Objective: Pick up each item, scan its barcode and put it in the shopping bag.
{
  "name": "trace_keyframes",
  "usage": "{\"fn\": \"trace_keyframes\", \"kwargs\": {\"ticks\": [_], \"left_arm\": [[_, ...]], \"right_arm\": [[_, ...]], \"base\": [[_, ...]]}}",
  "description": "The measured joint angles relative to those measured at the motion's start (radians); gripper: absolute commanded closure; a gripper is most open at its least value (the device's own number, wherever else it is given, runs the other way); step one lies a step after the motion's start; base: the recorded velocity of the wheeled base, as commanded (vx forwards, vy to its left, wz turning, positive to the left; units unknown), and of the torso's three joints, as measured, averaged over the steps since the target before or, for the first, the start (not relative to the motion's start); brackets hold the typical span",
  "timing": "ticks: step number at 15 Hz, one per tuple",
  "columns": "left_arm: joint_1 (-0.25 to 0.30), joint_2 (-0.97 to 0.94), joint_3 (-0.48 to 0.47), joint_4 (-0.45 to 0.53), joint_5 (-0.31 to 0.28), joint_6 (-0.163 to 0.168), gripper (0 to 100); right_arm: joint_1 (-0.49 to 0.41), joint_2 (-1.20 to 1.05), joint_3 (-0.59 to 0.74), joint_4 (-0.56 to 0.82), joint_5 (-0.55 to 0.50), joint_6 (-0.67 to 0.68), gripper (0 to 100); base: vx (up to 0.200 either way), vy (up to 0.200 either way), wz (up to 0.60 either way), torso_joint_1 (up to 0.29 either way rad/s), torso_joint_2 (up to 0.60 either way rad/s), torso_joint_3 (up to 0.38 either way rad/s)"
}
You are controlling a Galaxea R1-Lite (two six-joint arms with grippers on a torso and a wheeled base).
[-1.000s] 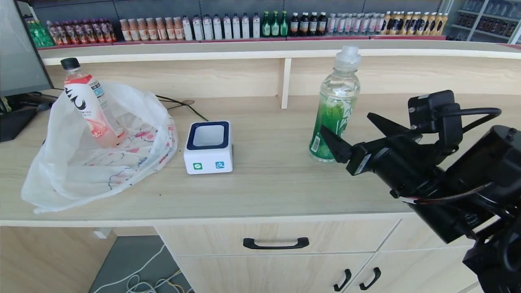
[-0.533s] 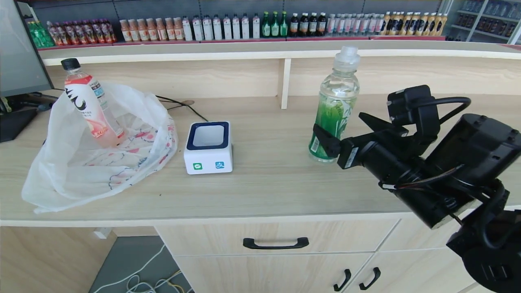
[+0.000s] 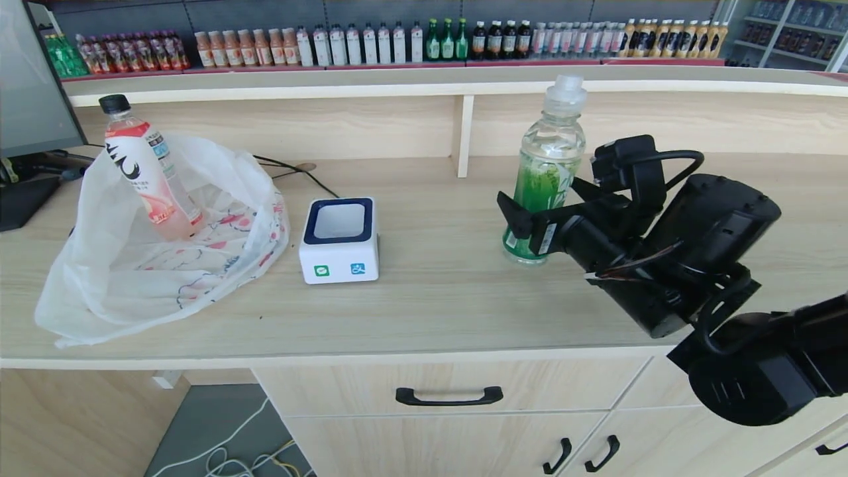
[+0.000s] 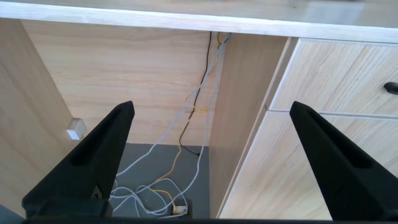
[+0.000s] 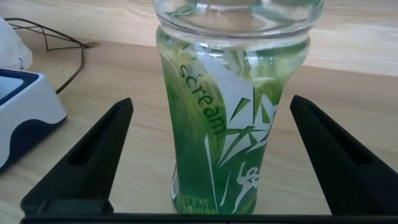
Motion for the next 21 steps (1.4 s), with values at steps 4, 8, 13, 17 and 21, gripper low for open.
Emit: {"fn": "trace_keyframes", "kwargs": {"ticks": [4, 8, 13, 17, 21], "left_arm": [[-0.001, 0.000, 0.000, 0.000, 0.000, 0.000, 0], [0.000, 0.000, 0.000, 0.000, 0.000, 0.000, 0], [0.000, 0.000, 0.000, 0.000, 0.000, 0.000, 0], [0.000, 0.000, 0.000, 0.000, 0.000, 0.000, 0], [0.000, 0.000, 0.000, 0.000, 0.000, 0.000, 0]], "right_arm": [[-0.037, 0.044, -0.040, -0.001, 0.001, 0.000, 0], [-0.051, 0.057, -0.049, 0.000, -0.006, 0.000, 0], [-0.051, 0.075, -0.109, 0.003, -0.021, -0.002, 0], [-0.049, 0.109, -0.183, 0.039, -0.025, -0.007, 0], [-0.049, 0.116, -0.216, 0.050, -0.036, -0.008, 0]], "base": [[0.000, 0.000, 0.00, 0.000, 0.00, 0.000], [0.000, 0.000, 0.00, 0.000, 0.00, 0.000], [0.000, 0.000, 0.00, 0.000, 0.00, 0.000], [0.000, 0.000, 0.00, 0.000, 0.00, 0.000], [0.000, 0.000, 0.00, 0.000, 0.00, 0.000]]}}
